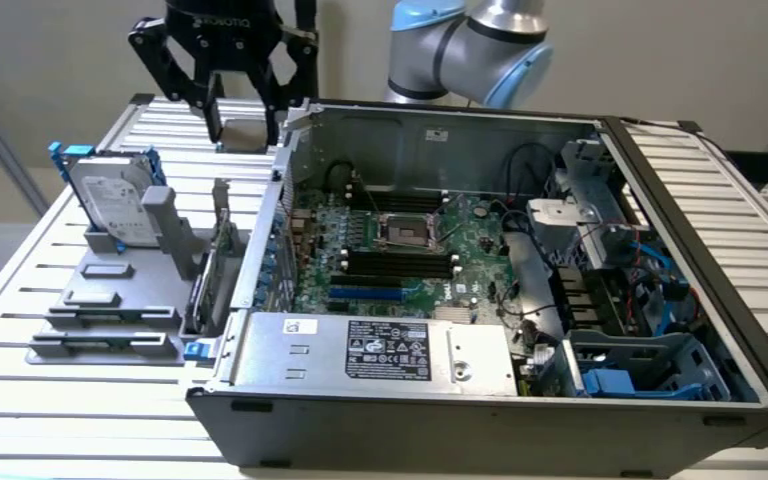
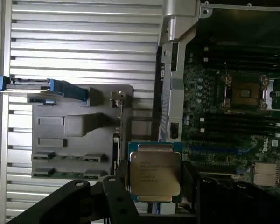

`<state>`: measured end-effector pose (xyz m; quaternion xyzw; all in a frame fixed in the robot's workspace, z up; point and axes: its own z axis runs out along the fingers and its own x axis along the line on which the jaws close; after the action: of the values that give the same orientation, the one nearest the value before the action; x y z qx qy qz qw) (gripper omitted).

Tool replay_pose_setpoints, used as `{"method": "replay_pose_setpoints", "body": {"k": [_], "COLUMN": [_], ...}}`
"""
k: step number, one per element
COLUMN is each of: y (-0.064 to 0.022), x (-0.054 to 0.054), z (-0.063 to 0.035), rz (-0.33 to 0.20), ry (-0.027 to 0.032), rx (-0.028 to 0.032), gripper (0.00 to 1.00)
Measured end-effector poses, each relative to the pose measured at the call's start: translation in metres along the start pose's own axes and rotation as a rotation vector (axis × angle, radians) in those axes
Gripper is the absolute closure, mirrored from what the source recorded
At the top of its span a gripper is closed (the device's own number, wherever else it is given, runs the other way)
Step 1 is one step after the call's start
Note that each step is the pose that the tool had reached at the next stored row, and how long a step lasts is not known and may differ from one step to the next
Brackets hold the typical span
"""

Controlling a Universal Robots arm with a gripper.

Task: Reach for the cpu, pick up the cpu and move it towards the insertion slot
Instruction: 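Pick up the cpu and move it towards the insertion slot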

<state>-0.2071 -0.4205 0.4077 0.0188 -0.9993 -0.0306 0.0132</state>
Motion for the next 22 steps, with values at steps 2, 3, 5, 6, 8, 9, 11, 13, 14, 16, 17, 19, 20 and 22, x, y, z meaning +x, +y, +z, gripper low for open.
{"method": "replay_pose_setpoints", "body": {"k": [2,3,5,6,8,9,11,13,14,16,17,19,20,22], "y": [0.0003,0.0004,0.0007,0.0009,0.0013,0.0018,0.0027,0.004,0.0048,0.0073,0.0092,0.0144,0.0175,0.0244], "x": [-0.009,-0.013,-0.023,-0.027,-0.036,-0.04,-0.049,-0.057,-0.06,-0.067,-0.07,-0.075,-0.078,-0.083], "z": [-0.0009,-0.0013,-0.0021,-0.0026,-0.0032,-0.0035,-0.0038,-0.0039,-0.0039,-0.004,-0.0039,-0.0031,-0.0026,-0.0009], "rz": [0.0,0.0,0.0,0.0,0.0,0.0,0.0,0.0,0.0,0.0,0.0,0.0,0.0,0.0], "ry": [0.0001,0.0,0.0,0.0,0.0,0.0,0.0,0.0,0.0,0.0,0.0,0.0,0.0,0.0], "rx": [0.0001,0.0,0.0,-0.0001,0.0,0.0,0.0,0.0,0.0,0.0,0.0,0.0,0.0001,0.0], "gripper": [0.45,0.45,0.45,0.45,0.45,0.45,0.45,0.45,0.45,0.45,0.45,0.45,0.45,0.45]}}
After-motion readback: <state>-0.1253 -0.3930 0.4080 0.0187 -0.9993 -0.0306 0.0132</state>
